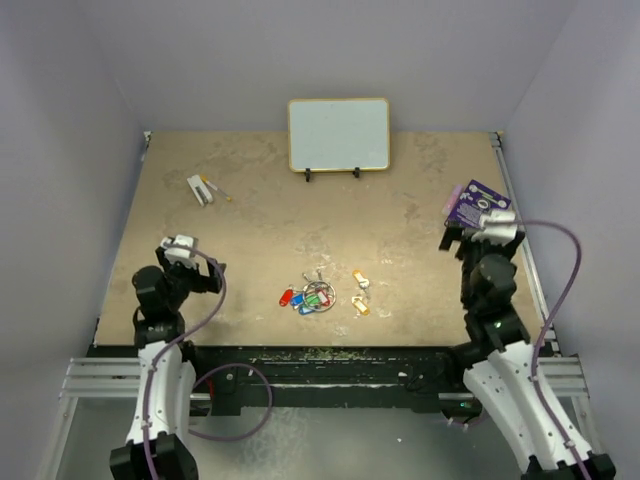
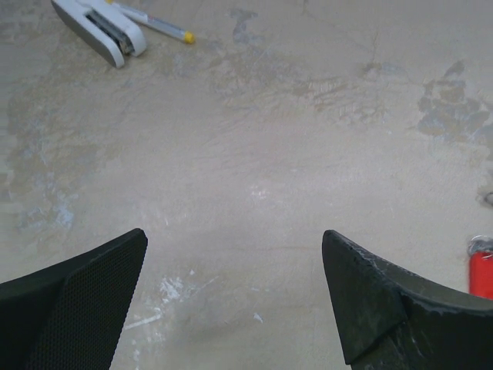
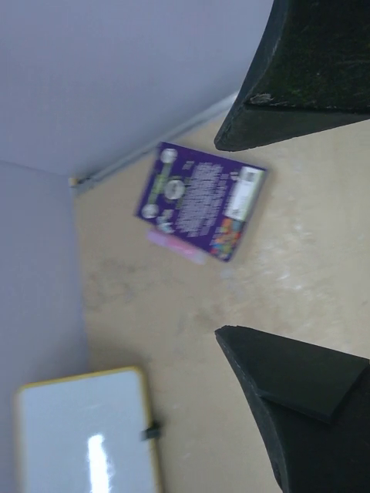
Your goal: Put the keys on the keyring
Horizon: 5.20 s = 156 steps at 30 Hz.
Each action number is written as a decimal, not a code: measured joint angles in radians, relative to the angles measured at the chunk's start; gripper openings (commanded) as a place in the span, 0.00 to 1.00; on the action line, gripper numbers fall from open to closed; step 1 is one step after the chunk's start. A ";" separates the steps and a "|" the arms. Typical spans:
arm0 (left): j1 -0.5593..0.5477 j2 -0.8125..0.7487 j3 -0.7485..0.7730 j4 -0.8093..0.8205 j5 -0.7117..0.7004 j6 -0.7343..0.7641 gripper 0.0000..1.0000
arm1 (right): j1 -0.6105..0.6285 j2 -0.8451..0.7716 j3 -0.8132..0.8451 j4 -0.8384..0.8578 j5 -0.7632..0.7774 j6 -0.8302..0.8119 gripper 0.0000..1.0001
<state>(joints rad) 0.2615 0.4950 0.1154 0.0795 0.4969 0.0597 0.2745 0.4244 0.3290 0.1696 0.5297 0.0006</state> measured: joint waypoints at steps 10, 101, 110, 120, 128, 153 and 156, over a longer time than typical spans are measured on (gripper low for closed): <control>0.000 0.312 0.827 -0.333 0.038 0.114 0.98 | 0.002 0.429 0.700 -0.213 -0.002 0.352 1.00; -1.483 1.333 0.497 0.975 -1.006 0.005 0.85 | 0.490 0.319 0.503 -1.151 0.130 1.396 0.41; -1.548 1.501 0.536 1.085 -1.052 0.065 0.73 | 0.490 0.241 0.494 -1.194 0.131 1.444 0.40; -1.539 1.508 0.502 1.109 -1.088 0.082 0.64 | 0.490 0.201 0.389 -1.202 0.123 1.504 0.40; -1.529 1.508 0.502 1.074 -1.097 0.052 0.51 | 0.490 0.267 0.382 -1.162 0.105 1.508 0.40; -1.442 0.953 0.707 0.387 -1.064 -0.015 0.06 | 0.490 0.388 0.543 -1.092 0.054 1.320 0.37; -1.384 0.862 0.803 0.211 -0.980 -0.092 0.33 | 0.490 0.407 0.555 -1.068 0.034 1.291 0.48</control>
<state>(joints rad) -1.1225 1.3571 0.9188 0.2901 -0.4831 -0.0326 0.7647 0.8314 0.8845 -0.8986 0.5632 1.2911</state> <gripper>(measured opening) 0.096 0.389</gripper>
